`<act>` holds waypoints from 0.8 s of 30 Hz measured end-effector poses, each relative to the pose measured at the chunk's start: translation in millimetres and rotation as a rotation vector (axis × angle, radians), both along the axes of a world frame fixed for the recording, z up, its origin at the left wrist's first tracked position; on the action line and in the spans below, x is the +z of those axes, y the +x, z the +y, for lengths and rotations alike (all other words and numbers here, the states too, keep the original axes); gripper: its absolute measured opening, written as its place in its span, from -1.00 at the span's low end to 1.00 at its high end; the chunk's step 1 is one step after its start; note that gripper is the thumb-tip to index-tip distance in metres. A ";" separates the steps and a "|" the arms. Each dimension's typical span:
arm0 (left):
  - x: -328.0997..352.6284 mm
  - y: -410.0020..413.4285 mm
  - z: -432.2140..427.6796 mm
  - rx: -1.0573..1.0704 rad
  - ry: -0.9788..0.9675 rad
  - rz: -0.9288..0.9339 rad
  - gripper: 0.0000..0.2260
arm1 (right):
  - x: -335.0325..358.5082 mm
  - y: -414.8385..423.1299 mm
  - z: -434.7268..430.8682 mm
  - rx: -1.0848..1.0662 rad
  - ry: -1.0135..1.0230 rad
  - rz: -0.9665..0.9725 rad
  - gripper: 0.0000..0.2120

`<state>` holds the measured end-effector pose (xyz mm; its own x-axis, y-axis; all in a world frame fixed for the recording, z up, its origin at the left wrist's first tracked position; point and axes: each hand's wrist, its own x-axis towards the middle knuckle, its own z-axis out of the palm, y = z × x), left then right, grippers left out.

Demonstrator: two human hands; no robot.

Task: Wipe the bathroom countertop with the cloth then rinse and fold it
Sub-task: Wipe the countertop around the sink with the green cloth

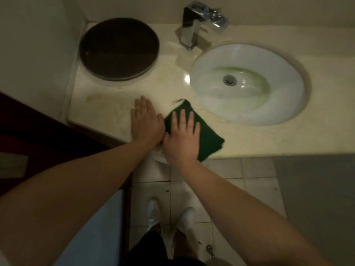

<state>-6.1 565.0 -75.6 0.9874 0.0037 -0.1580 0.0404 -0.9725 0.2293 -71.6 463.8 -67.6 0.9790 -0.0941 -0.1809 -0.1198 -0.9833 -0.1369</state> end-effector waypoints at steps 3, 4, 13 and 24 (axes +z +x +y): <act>-4.4 -0.4 -6.6 0.028 0.017 0.008 -0.40 | -2.5 -3.4 -25.2 -0.003 0.055 -0.019 -0.37; -4.7 -1.5 -6.8 0.023 0.031 0.004 -0.39 | -2.7 -6.4 -41.5 -0.026 0.058 -0.022 -0.37; -6.8 -5.0 -11.2 0.001 0.094 -0.035 -0.32 | -7.6 -27.2 -221.8 -0.606 -0.097 -0.041 -0.35; -12.6 -4.0 -7.2 -0.016 0.105 -0.061 -0.32 | 0.3 -18.7 -80.4 0.011 0.040 -0.025 -0.36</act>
<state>-10.1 557.8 -88.1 0.9952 0.0013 -0.0976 0.0138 -0.9918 0.1273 -90.3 383.4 -67.3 0.9843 -0.0763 -0.1595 -0.1048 -0.9783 -0.1789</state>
